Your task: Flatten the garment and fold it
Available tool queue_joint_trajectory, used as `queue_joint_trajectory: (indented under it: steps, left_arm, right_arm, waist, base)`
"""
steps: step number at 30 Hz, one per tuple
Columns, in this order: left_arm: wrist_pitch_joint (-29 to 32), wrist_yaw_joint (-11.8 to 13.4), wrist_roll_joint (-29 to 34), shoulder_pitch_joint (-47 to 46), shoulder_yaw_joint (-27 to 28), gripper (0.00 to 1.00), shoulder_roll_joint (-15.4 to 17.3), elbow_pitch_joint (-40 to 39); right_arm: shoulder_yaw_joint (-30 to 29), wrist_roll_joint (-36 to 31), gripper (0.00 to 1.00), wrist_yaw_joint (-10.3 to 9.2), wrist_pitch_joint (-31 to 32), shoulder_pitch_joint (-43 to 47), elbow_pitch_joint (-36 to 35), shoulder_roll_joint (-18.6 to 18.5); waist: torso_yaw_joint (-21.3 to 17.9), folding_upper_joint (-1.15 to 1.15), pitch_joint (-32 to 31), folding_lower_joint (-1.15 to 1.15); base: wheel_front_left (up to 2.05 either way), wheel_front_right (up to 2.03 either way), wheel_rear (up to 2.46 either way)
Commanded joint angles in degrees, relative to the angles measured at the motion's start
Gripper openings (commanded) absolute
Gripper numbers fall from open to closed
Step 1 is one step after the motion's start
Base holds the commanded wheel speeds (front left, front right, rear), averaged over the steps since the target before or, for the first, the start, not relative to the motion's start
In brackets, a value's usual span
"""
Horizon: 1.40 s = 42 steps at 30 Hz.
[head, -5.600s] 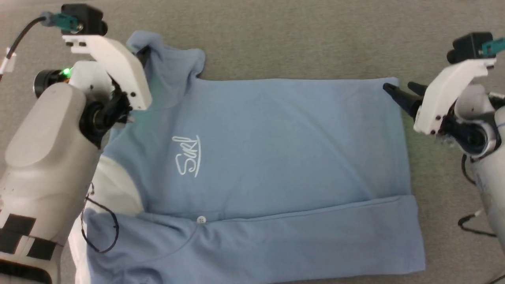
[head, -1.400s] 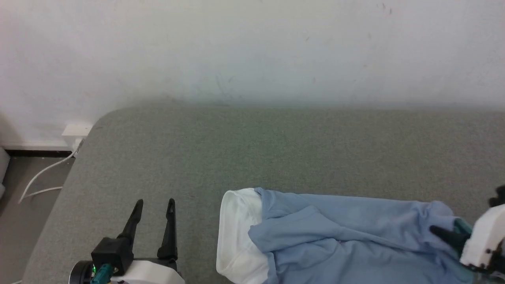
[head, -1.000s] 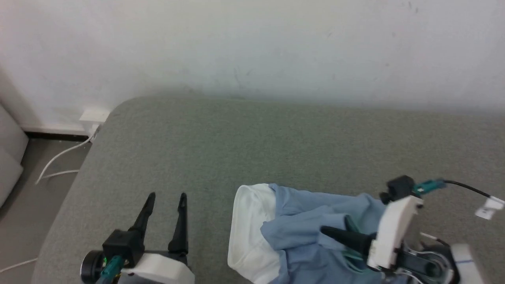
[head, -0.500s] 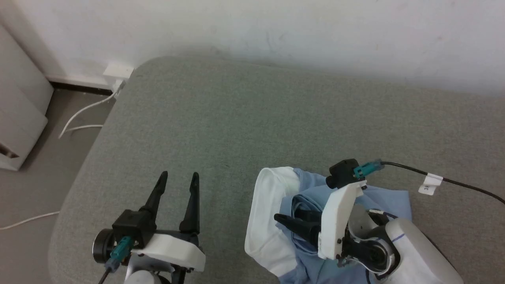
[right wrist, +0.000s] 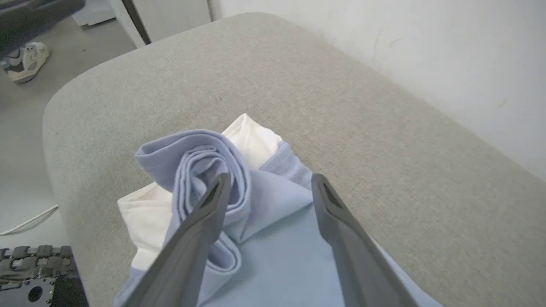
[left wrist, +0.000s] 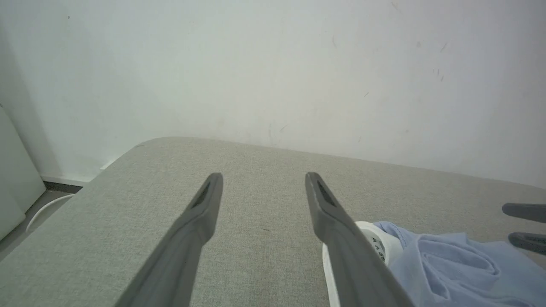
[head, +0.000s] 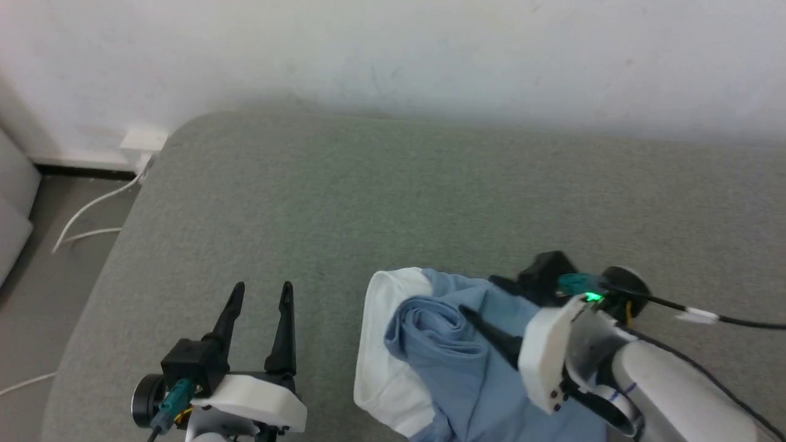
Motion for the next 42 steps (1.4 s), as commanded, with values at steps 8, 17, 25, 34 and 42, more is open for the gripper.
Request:
queue_joint_trajectory:
  steps: [8,17,25,34,42]
  left_arm:
    - [-0.3,1.5,-0.1,1.6,1.9,1.0,0.3,-0.7]
    - [-0.3,2.8,-0.6,3.2,4.5,1.0,1.4,-1.1]
    - [-0.3,3.1,-1.1,3.2,5.6,1.0,2.1,-1.4]
    - [-0.3,2.6,-0.5,1.4,5.0,1.0,1.6,-1.6]
    - [-0.3,2.0,0.7,-0.9,4.6,1.0,0.8,-1.9]
  right_arm:
    - [-18.4,-9.1,1.0,-0.05,-14.0,10.3,-4.6,1.9]
    - [-36.0,-13.5,1.0,-0.05,-20.2,22.4,-12.8,7.0]
    - [-54.3,-7.4,1.0,-0.05,-9.3,29.1,-12.4,11.0]
    - [-65.1,8.4,1.0,-0.05,19.1,25.8,-1.6,10.4]
    - [-64.2,24.2,1.0,-0.05,35.7,17.4,6.6,16.8]
  waist:
    - [-6.9,0.0,-2.9,0.01]
    - [-9.1,0.0,-3.5,0.01]
    - [-9.3,0.0,-2.1,0.01]
    - [-7.3,0.0,0.3,0.01]
    - [-4.7,0.0,3.3,0.01]
  base:
    - [0.0,0.0,0.0]
    - [0.0,0.0,0.0]
    - [0.0,0.0,0.0]
    - [0.0,0.0,0.0]
    - [0.0,0.0,0.0]
